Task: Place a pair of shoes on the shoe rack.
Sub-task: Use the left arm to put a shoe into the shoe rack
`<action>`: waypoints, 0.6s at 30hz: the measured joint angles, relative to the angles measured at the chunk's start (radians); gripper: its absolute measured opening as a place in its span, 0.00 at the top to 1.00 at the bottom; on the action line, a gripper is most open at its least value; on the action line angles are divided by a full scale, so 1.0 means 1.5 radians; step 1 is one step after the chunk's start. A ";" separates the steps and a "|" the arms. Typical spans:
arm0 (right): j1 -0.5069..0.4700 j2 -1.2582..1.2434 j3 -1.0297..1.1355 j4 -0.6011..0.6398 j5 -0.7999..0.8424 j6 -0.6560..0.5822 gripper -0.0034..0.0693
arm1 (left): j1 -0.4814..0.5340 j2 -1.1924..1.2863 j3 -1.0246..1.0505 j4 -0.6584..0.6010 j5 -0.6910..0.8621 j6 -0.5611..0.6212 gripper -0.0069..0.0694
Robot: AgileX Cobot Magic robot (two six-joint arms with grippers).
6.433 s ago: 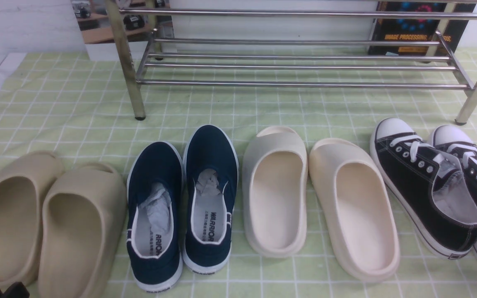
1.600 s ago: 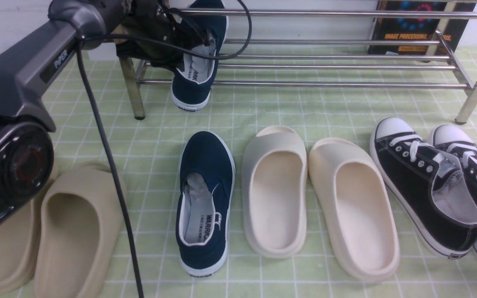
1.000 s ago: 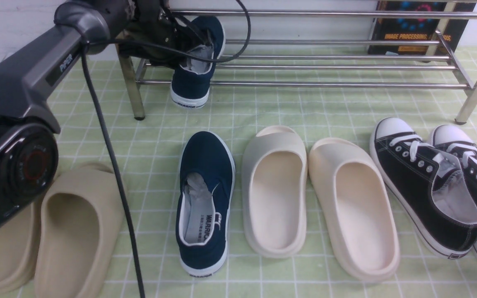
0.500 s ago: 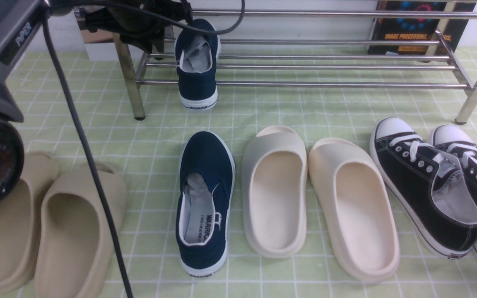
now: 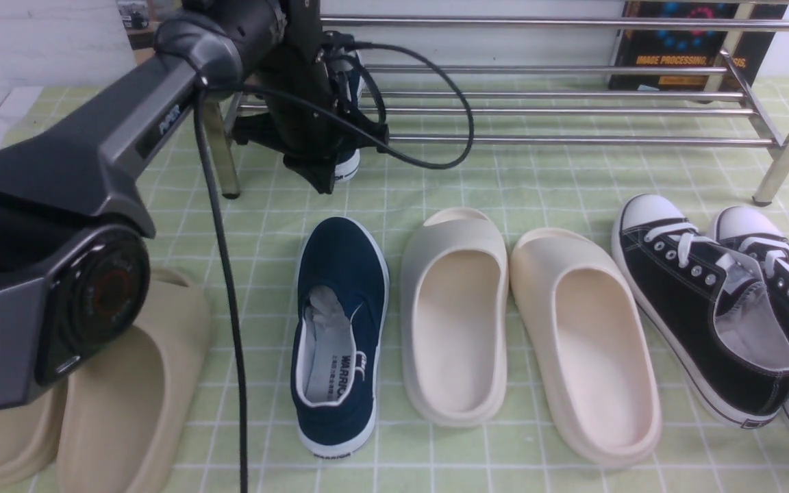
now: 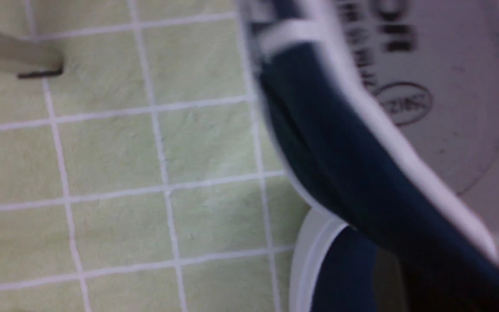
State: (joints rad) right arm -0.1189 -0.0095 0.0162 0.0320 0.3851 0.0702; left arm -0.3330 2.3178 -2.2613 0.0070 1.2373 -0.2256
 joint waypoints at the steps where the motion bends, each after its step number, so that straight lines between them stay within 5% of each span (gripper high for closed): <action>1: 0.000 0.000 0.000 0.000 0.000 0.000 0.62 | 0.000 0.002 0.000 0.009 0.000 -0.010 0.93; 7: 0.000 0.000 0.000 0.000 0.000 0.000 0.62 | 0.003 -0.002 0.000 0.073 -0.015 -0.066 0.93; 18: 0.000 0.000 0.000 0.000 0.000 0.000 0.62 | 0.005 -0.002 0.000 0.042 -0.060 -0.074 0.93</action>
State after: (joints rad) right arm -0.1189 -0.0095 0.0162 0.0320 0.3851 0.0702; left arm -0.3248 2.3153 -2.2613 0.0699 1.1480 -0.3369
